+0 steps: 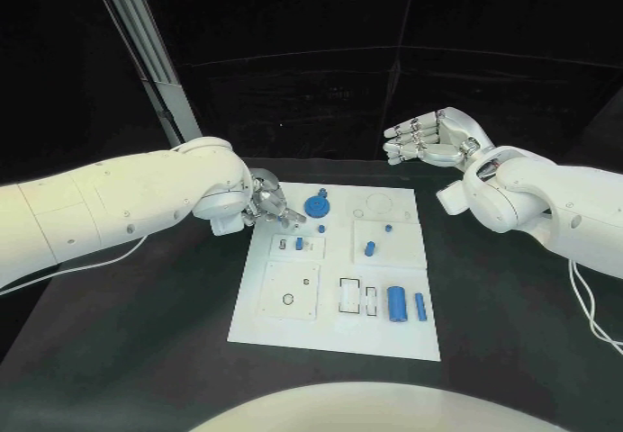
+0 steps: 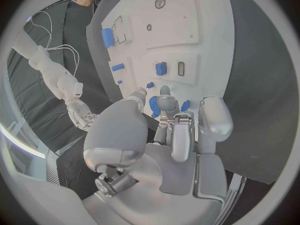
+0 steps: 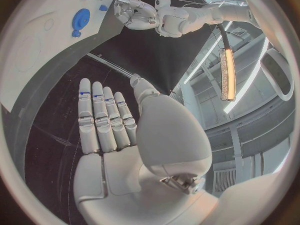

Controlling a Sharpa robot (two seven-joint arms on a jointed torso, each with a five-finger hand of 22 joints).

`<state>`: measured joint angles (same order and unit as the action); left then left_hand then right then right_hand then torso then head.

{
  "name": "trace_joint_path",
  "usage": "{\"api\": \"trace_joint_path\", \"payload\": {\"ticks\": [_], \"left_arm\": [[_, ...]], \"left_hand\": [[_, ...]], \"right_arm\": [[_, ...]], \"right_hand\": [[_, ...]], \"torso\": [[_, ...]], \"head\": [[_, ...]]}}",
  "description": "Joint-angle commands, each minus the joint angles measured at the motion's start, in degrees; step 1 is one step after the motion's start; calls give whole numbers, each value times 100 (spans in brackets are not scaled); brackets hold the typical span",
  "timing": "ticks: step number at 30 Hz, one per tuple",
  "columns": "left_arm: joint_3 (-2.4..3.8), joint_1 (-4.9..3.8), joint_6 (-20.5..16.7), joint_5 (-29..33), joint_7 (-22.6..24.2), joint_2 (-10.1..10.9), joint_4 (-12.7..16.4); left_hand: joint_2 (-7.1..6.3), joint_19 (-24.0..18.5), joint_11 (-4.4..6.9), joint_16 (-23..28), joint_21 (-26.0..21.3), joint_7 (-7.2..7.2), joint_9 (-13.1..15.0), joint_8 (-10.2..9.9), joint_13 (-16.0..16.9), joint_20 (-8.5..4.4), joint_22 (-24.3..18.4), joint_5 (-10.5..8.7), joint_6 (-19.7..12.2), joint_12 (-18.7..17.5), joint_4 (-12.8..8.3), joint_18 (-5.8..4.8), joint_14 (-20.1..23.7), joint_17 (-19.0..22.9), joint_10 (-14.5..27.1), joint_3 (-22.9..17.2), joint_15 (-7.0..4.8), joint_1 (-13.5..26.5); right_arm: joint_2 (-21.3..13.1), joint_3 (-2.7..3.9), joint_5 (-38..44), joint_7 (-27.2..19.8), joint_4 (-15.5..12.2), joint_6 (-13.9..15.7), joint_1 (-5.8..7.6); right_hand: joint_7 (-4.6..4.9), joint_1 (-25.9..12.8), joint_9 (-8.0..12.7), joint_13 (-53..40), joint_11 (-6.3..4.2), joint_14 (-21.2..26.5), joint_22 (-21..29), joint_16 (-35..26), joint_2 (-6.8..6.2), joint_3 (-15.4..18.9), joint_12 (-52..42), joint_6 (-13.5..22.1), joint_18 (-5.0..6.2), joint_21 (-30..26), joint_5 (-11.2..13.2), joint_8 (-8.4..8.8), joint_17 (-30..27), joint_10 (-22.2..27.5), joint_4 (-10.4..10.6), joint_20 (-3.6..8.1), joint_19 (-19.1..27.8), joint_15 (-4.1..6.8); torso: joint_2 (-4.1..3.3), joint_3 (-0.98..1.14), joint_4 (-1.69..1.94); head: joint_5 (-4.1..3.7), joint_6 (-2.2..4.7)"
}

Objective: Assemble the parts on the task board

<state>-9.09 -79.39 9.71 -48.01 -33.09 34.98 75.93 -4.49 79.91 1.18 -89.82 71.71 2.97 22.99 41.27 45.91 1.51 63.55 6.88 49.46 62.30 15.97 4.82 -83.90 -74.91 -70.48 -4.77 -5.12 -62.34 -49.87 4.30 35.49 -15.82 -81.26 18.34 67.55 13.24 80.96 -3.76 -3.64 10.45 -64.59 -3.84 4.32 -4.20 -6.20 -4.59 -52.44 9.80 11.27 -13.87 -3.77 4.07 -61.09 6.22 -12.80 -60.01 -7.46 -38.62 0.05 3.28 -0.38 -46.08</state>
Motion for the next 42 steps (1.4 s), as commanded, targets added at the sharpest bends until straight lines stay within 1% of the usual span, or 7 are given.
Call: {"api": "trace_joint_path", "payload": {"ticks": [1, 6, 11, 17, 22, 32, 42], "left_arm": [[39, -79, 49, 204, 167, 30, -107], [68, -186, 387, 216, 152, -35, -470], [75, -228, 595, 94, 185, -253, -1025], [71, -232, 704, -339, 358, -567, -1713], [59, -183, 847, -549, 476, -804, -2173], [38, -45, 1039, -624, 612, -1054, -2462], [21, 15, 1114, -631, 667, -1164, -2532]], "left_hand": [[29, -45, -61, 39, -59, 85, -100, -158, -78, 20, -67, 14, -189, -40, -11, 81, -582, -1393, 71, 80, 81, -125], [92, -52, -134, 44, -95, 164, -235, -308, -77, 86, -96, 14, -294, -5, -14, 89, -579, -1381, 82, 206, 146, -265], [149, -65, -159, 49, -126, 187, -300, -356, -113, 114, -127, 17, -298, -11, -16, 99, -577, -1370, 112, 273, 170, -352], [179, -56, -162, 42, -115, 188, -321, -361, -105, 123, -106, 14, -274, 2, -4, 96, -580, -1384, 110, 303, 175, -371], [246, -32, -144, 37, -86, 163, -367, -349, -22, 126, -58, 2, -146, 79, 39, 91, -583, -1395, 49, 410, 166, -365], [351, 23, -87, 15, -19, 95, -460, -336, 77, 90, 52, -198, 95, 177, 57, 72, -594, -1440, -55, 707, 120, -287], [373, 37, -76, 6, 2, 82, -475, -332, 94, 82, 86, -246, 136, 195, 44, 65, -598, -1458, -74, 773, 112, -300]], "right_arm": [[14, 3, 13, -30, 16, -2, 11], [33, 3, 13, -44, 44, -51, 10], [58, 3, 13, -52, 63, -99, 10], [73, 2, 14, -51, 71, -124, 10], [78, 2, 25, -48, 61, -125, 10], [92, 2, 30, -44, 57, -119, 10], [107, 2, 30, -46, 59, -118, 10]], "right_hand": [[66, -58, -3, 0, -17, 30, 7, 29, 9, 31, -31, 47, 54, -34, -14, 3, -8, 34, 2, -31, 7, 5], [21, -38, -18, -6, -56, -19, -4, 105, 65, 27, -101, -26, 71, -55, -18, -36, -16, -2, -47, -19, -40, 37], [-46, -13, -30, -4, -112, -74, -12, 194, 129, 1, -182, -189, 76, -76, 5, -86, -24, -62, -107, 16, -113, 81], [-62, -6, -30, -3, -127, -90, -14, 217, 147, -12, -203, -228, 77, -80, 13, -94, -25, -82, -120, 27, -136, 93], [-62, -7, -30, -3, -127, -91, -14, 218, 147, -12, -204, -229, 77, -80, 13, -93, -25, -83, -121, 28, -137, 94], [-55, -15, -24, 0, -125, -94, -15, 227, 135, -5, -207, -225, 76, -83, 16, -84, -26, -80, -126, 31, -147, 96], [-51, -18, -22, 1, -123, -92, -14, 229, 130, -3, -208, -221, 75, -85, 15, -78, -27, -76, -129, 32, -150, 95]], "torso": [[-2, 0, 3], [-8, 4, 13], [-14, 3, 17], [-16, 8, 17], [-13, 9, 19], [-25, 8, 27], [-16, 13, 33]], "head": [[-2, 24], [-1, 53], [22, 79], [44, 94], [51, 77], [50, 54], [51, 35]]}}
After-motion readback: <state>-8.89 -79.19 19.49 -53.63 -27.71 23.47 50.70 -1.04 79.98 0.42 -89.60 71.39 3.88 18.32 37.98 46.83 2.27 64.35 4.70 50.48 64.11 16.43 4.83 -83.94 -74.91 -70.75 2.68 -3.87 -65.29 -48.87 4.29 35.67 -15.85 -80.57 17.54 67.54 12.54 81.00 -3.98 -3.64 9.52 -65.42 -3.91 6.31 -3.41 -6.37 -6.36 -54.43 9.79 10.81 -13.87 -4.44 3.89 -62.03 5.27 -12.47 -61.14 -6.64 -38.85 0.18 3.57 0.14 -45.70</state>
